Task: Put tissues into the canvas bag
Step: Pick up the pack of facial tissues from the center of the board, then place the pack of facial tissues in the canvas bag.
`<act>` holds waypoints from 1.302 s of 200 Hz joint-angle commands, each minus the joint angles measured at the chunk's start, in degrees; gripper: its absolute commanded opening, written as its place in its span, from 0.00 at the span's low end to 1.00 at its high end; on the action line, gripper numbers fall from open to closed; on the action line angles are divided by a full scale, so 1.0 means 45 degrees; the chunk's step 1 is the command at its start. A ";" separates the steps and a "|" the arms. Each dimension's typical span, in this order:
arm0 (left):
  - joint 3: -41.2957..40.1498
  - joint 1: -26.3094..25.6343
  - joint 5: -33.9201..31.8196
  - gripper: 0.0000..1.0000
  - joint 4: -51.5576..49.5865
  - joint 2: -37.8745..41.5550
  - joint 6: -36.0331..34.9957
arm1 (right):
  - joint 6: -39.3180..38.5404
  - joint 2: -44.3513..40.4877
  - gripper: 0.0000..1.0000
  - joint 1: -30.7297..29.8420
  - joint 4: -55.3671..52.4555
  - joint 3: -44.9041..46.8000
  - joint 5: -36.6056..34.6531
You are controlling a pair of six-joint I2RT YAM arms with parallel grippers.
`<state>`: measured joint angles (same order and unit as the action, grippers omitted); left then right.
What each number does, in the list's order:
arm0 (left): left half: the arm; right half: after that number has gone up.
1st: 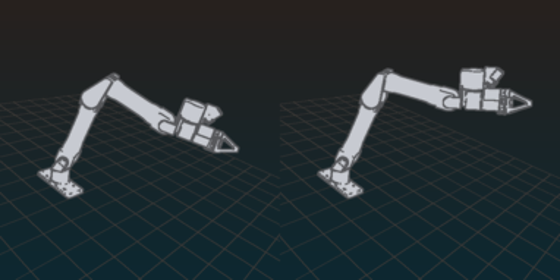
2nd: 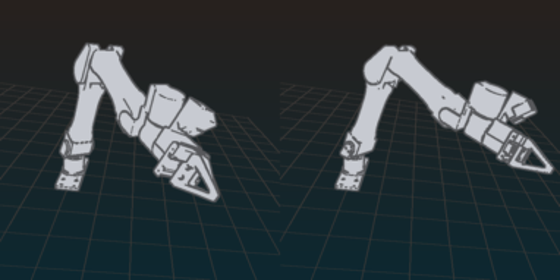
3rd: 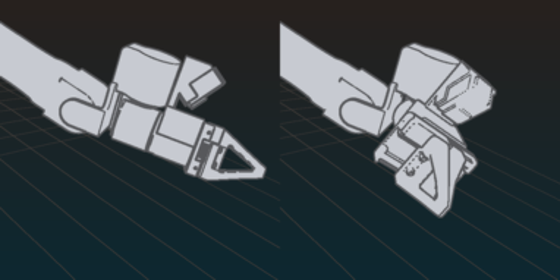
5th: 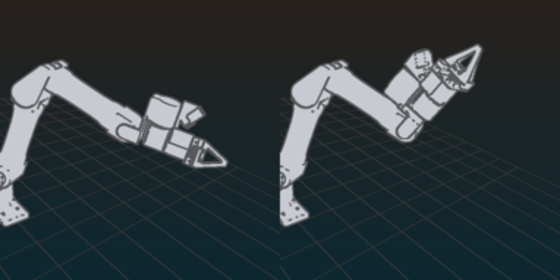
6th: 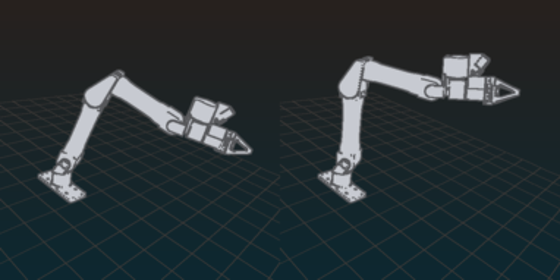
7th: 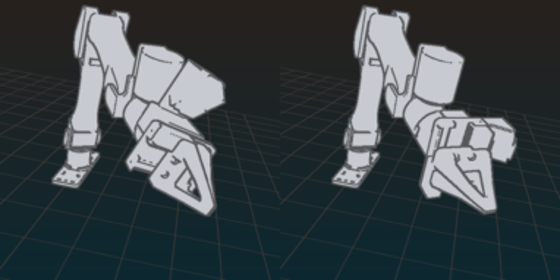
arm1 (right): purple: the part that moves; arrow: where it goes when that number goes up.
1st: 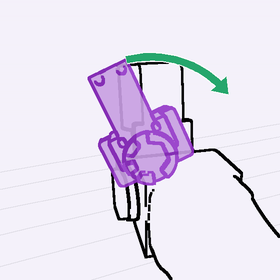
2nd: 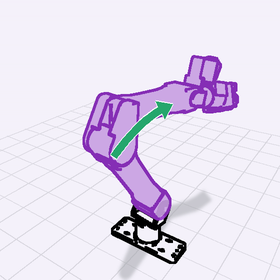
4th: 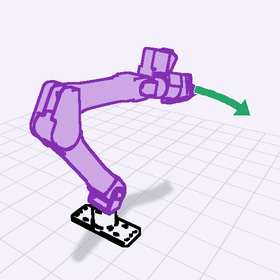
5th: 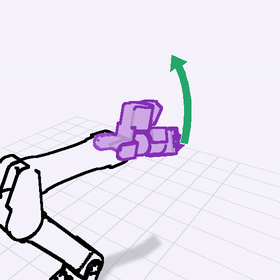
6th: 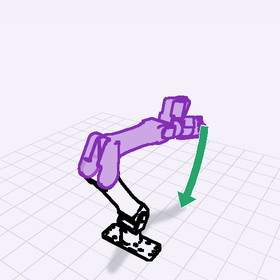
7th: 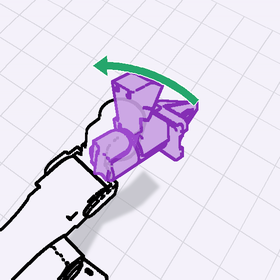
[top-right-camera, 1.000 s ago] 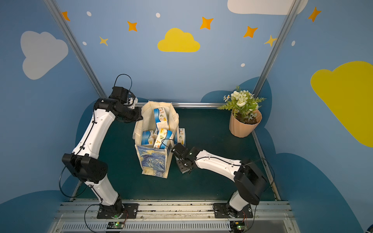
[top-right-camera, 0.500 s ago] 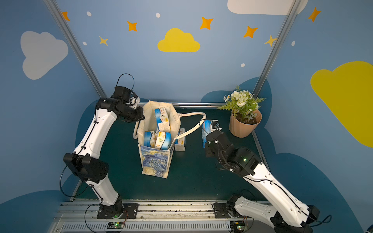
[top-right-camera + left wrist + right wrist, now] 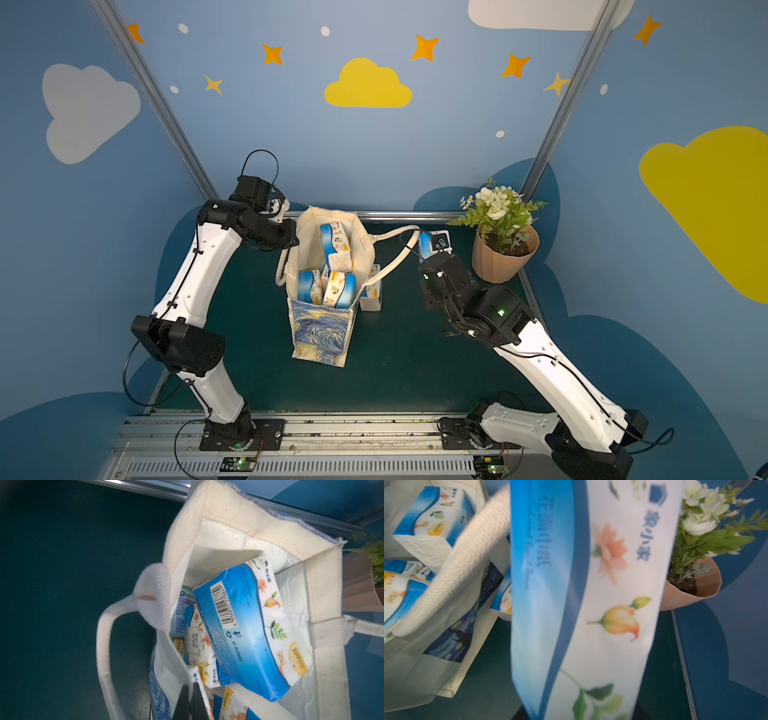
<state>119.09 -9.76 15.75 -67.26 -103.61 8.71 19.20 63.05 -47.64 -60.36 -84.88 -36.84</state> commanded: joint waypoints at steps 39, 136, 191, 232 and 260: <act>0.0387 -0.0006 0.0052 0.04 0.0104 -0.0237 -0.0197 | -0.0053 -0.1300 0.37 0.0351 -0.1584 -0.0759 -0.2139; 0.0318 -0.0020 0.0228 0.04 0.0153 0.0056 -0.0160 | 0.0100 0.4234 0.37 -0.0064 0.3819 -0.4208 0.8170; 0.0258 -0.0038 0.0387 0.04 0.0377 0.0173 -0.0120 | 0.0421 0.8665 0.37 -0.0839 0.2358 -0.8653 0.9882; 0.0374 -0.0053 0.0269 0.04 0.0396 0.0203 -0.0217 | 0.1019 1.1101 0.36 -0.0976 0.0446 -1.1536 0.9375; 0.0244 -0.0021 0.0169 0.04 0.0377 0.0303 -0.0295 | 0.1283 1.1694 0.35 -0.0956 -0.0368 -1.1605 0.9231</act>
<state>119.26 -9.72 16.19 -67.24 -103.83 8.54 23.24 114.32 -51.79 -57.12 -136.00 4.97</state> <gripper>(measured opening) 0.047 0.376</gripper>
